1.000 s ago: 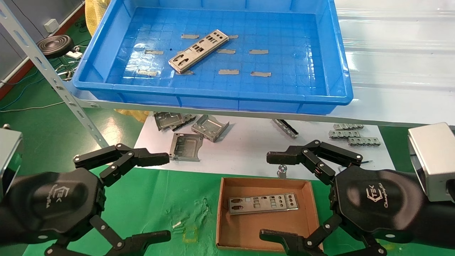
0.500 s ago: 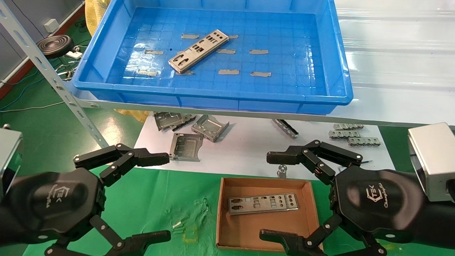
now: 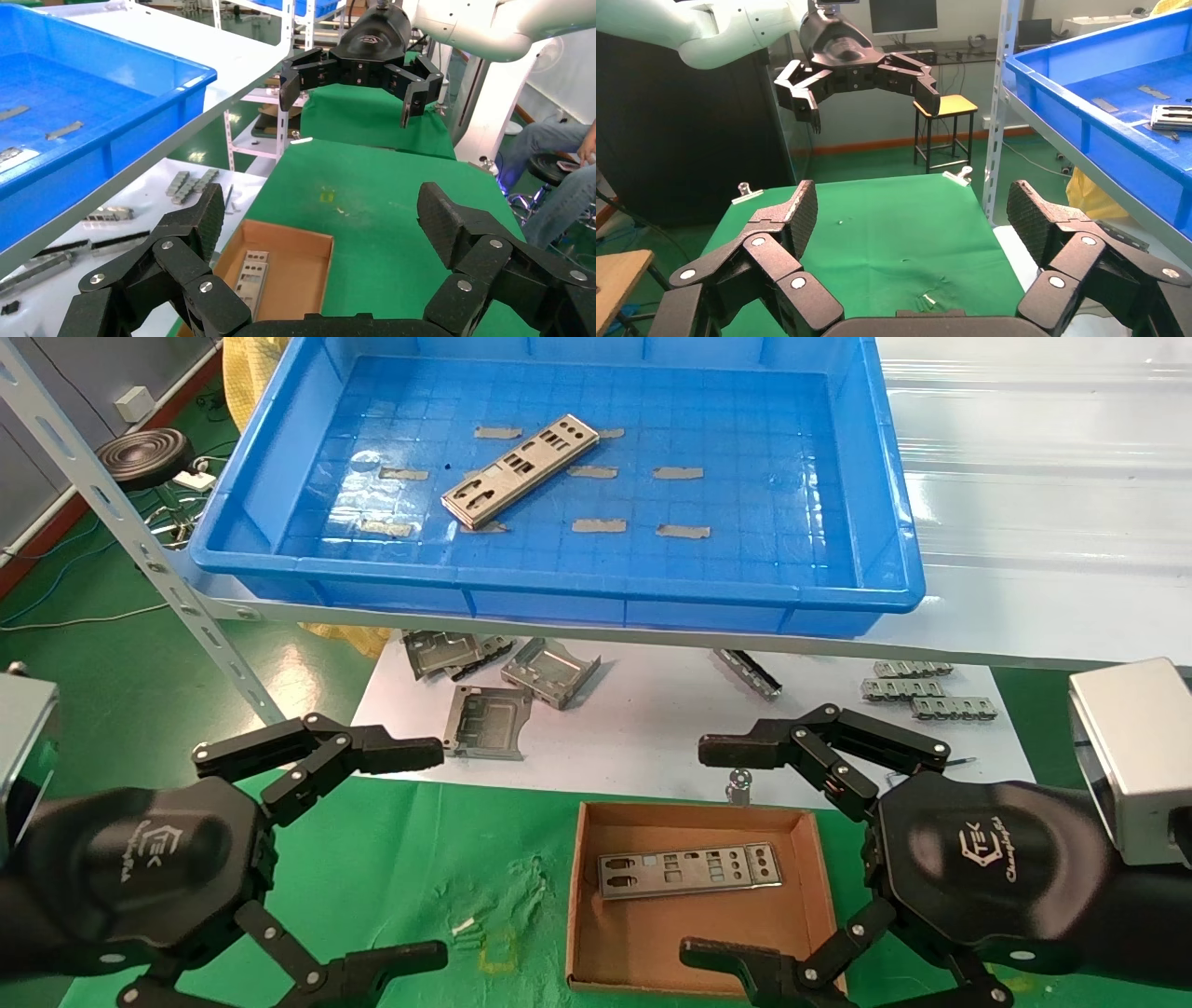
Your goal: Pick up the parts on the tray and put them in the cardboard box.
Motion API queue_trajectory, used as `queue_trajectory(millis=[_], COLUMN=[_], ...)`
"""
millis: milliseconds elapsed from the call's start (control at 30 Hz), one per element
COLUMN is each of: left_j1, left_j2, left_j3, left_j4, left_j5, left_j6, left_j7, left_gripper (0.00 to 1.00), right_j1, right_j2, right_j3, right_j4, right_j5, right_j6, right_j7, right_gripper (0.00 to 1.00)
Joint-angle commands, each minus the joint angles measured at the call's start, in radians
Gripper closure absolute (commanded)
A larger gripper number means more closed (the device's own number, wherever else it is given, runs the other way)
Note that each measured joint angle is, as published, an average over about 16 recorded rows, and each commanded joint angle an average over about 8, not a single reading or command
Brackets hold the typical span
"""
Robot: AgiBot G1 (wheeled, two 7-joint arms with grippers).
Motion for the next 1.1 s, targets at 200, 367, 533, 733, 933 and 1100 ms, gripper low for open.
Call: queue_trajectory(millis=[200,367,533,733,933,1100], left_j1=[0.0,0.0,0.0,0.0,0.0,0.0], left_j2=[0.0,0.0,0.0,0.0,0.0,0.0], left_j3=[0.0,0.0,0.0,0.0,0.0,0.0], left_j4=[0.0,0.0,0.0,0.0,0.0,0.0], left_j5=[0.0,0.0,0.0,0.0,0.0,0.0], left_j6=[0.0,0.0,0.0,0.0,0.0,0.0], left_j7=[0.0,0.0,0.0,0.0,0.0,0.0], left_gripper=[0.0,0.0,0.0,0.0,0.0,0.0], right_j1=[0.0,0.0,0.0,0.0,0.0,0.0], right_j2=[0.0,0.0,0.0,0.0,0.0,0.0], right_j3=[0.0,0.0,0.0,0.0,0.0,0.0], right_j4=[0.0,0.0,0.0,0.0,0.0,0.0], right_j5=[0.0,0.0,0.0,0.0,0.0,0.0], right_j6=[0.0,0.0,0.0,0.0,0.0,0.0], right_j7=[0.0,0.0,0.0,0.0,0.0,0.0], right_gripper=[0.0,0.0,0.0,0.0,0.0,0.0])
